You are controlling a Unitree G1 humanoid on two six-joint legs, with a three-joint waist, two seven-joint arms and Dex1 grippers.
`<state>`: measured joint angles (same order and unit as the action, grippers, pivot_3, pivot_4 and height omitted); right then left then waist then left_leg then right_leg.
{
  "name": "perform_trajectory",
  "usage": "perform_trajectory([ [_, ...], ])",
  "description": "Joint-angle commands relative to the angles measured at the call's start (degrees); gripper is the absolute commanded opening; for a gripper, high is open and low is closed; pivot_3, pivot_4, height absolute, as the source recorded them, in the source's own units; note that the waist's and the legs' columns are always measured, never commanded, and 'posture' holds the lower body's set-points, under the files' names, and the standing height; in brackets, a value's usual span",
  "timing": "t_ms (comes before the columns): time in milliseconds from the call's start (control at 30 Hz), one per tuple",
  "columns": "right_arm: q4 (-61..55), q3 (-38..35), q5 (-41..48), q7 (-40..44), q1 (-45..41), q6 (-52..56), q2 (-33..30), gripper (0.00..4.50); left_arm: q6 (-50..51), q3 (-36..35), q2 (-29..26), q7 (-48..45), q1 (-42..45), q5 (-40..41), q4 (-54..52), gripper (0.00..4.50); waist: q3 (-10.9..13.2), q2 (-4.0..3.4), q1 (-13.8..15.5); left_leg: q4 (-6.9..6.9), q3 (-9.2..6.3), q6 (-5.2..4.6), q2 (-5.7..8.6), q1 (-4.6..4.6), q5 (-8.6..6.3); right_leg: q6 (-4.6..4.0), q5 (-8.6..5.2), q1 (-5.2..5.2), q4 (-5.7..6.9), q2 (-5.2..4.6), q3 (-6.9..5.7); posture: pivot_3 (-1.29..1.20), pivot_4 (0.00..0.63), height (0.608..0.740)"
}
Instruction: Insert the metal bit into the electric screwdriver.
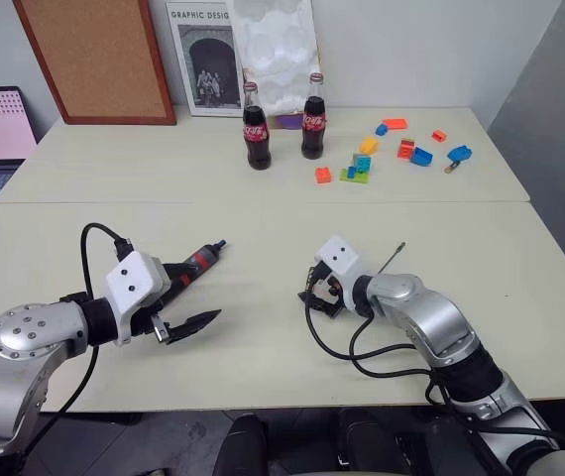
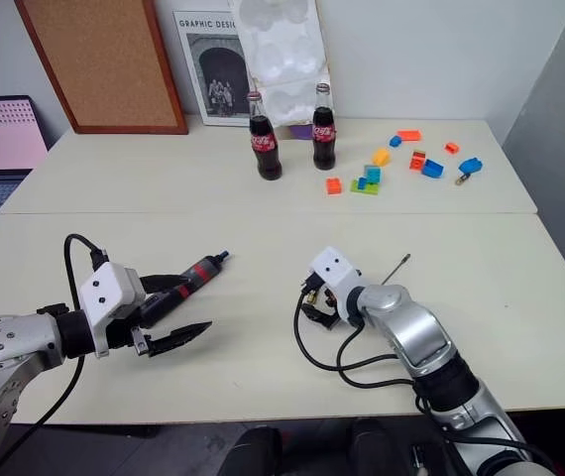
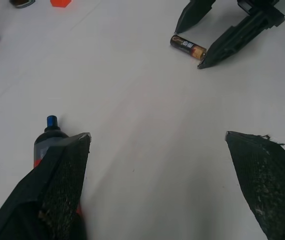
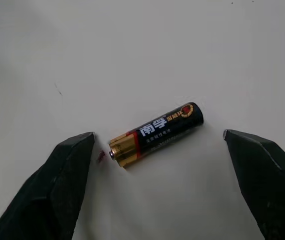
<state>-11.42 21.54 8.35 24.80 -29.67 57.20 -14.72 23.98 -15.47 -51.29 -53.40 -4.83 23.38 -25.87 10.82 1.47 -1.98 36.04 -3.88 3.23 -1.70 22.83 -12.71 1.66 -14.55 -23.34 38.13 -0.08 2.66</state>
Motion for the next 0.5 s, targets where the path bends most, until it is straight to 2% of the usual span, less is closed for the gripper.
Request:
perform_trajectory([
  [33,-1.13,-3.31,1.96,-0.43,-0.89,2.38,1.96,3.16,-0.84,-0.57,-0.49,-0.57,0.77,0.18,0.02,4.50,0.00,0.00,-0.02,0.00,0.00,0.00,0.00,0.00,0.00,0.00,0.00,0.00,0.00,0.00,0.00,0.00,0.150,0.740],
  [400,-0.77,-2.74,1.34,0.50,-1.33,2.54,-0.22,0.37,1.19,0.25,-1.43,-1.56,4.07,0.97,1.10,4.50,0.00,-0.01,0.03,0.00,-0.03,0.00,0.01,0.01,0.00,-0.02,-0.01,-0.01,-0.01,0.00,-0.02,0.00,0.150,0.740],
  [500,-1.25,-2.66,1.43,0.63,-1.52,2.25,-0.76,0.31,1.61,1.37,-1.51,-1.87,6.20,1.08,1.44,4.50,0.00,-0.01,0.06,0.01,-0.02,0.00,0.01,0.02,0.00,-0.01,0.00,0.00,-0.02,0.00,-0.02,0.00,0.150,0.740],
])
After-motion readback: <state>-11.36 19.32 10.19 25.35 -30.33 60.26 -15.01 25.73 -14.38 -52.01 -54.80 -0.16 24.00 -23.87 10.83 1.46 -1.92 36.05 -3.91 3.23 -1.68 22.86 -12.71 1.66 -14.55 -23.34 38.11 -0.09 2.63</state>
